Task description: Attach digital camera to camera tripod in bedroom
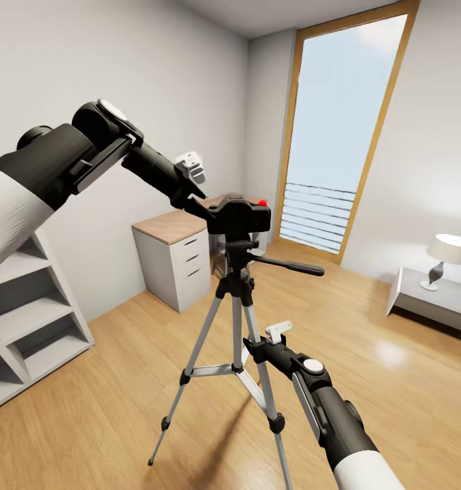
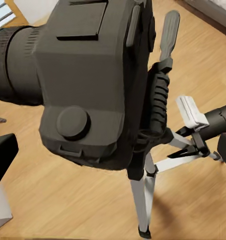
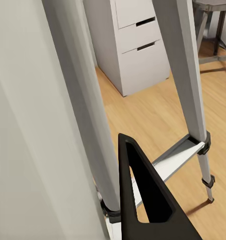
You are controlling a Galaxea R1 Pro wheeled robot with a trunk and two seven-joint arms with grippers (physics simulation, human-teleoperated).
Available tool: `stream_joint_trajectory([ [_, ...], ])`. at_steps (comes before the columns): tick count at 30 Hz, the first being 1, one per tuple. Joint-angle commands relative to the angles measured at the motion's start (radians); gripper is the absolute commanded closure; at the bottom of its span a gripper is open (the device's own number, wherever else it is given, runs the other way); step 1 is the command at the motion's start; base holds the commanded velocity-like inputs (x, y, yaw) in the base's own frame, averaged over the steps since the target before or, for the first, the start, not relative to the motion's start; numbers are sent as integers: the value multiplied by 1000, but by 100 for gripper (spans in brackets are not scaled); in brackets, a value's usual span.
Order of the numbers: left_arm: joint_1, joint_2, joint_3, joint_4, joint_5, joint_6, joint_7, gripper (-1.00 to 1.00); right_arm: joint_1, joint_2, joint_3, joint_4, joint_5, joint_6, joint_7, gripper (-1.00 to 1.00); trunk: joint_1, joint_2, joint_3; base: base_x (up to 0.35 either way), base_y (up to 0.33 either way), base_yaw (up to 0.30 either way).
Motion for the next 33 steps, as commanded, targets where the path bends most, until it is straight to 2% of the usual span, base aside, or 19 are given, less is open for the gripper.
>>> stream_joint_trajectory([
  [1,-2,5,-3,3,7,10,7,-100,-1,0,-3,62,38,33,4,100,0,-1,-2,0,0,0],
  [7,-2,46,-1,54,20,58,77,-100,-1,0,-3,62,38,33,4,100,0,-1,-2,0,0,0],
  [9,-2,65,-1,83,34,83,92,-100,-1,0,-3,62,38,33,4,100,0,-1,-2,0,0,0],
  [11,-2,83,0,117,63,106,101,-100,-1,0,-3,62,38,33,4,100,0,-1,-2,0,0,0],
  [12,-2,100,0,153,111,121,107,-100,-1,0,-3,62,38,33,4,100,0,-1,-2,0,0,0],
  [15,-1,122,0,213,205,134,113,-100,-1,0,-3,62,38,33,4,100,0,-1,-2,0,0,0],
  [19,3,148,0,300,353,141,119,-100,-1,0,-3,62,38,33,4,100,0,-1,-2,0,0,0],
  [20,7,156,-1,345,427,142,124,-100,-1,0,-3,62,38,33,4,100,0,-1,-2,0,0,0],
  [23,26,163,-2,418,519,140,129,-100,-1,0,-3,62,38,33,4,100,0,-1,-2,0,0,0],
  [27,90,165,-4,529,597,121,132,-100,-1,0,-3,62,39,33,4,100,0,-1,-2,0,0,0],
  [30,158,165,-4,615,627,95,133,-100,-1,0,-3,62,39,33,4,100,0,-1,-2,0,0,0],
  [31,208,164,-4,670,639,72,133,-100,-1,0,-3,62,40,33,4,100,0,-1,-2,0,0,0],
  [33,261,163,-5,718,646,43,131,-100,-1,0,-3,62,40,33,4,100,0,-1,-2,0,0,0],
])
